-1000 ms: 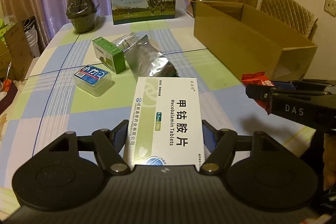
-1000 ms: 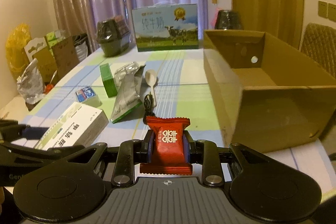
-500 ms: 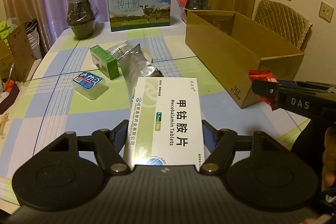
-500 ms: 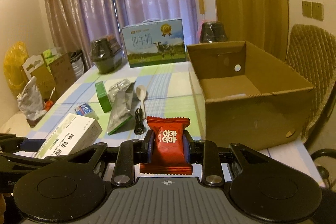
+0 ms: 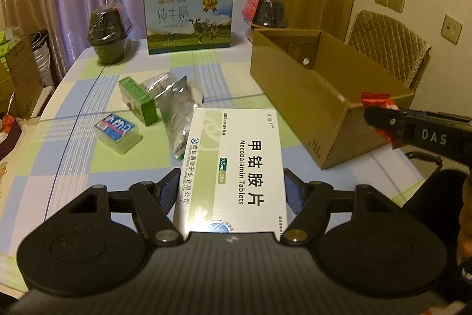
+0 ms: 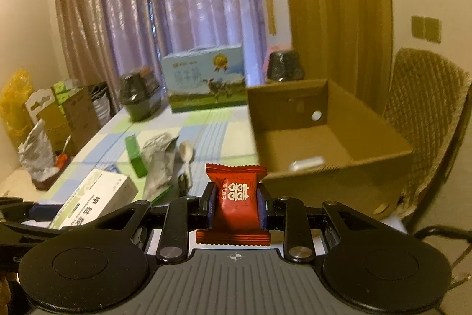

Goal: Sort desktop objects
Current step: 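Lift the Mecobalamin box with the left tool while the right tool lifts the red candy, then carry the Mecobalamin box and red candy into the cardboard box, open both tools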

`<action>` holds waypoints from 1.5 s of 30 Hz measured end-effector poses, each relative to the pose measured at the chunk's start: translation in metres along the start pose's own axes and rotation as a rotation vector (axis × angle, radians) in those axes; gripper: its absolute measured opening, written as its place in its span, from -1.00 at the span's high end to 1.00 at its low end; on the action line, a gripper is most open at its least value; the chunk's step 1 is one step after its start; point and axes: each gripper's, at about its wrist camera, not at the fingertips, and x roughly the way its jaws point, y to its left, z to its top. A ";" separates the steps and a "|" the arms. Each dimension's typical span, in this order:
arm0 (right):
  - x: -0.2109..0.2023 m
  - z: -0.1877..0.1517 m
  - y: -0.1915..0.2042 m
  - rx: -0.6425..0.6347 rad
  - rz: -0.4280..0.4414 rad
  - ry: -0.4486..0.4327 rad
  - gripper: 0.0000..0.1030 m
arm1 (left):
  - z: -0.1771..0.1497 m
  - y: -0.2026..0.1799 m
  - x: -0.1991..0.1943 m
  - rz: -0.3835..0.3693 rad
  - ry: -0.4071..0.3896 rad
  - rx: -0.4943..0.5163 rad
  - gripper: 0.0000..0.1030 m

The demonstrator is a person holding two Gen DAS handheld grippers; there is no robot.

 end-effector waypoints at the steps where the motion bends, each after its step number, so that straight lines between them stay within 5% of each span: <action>1: -0.002 0.005 -0.003 0.003 -0.009 -0.010 0.52 | 0.004 -0.001 0.000 -0.004 -0.003 0.003 -0.30; 14: -0.006 0.052 -0.055 0.059 -0.118 -0.091 0.52 | 0.056 -0.036 0.017 -0.096 -0.033 0.062 -0.30; 31: 0.029 0.070 -0.119 0.154 -0.172 -0.073 0.52 | 0.109 -0.100 0.081 -0.217 -0.022 0.095 -0.31; 45: 0.067 0.075 -0.156 0.213 -0.189 -0.040 0.52 | 0.132 -0.125 0.145 -0.247 0.011 0.067 -0.31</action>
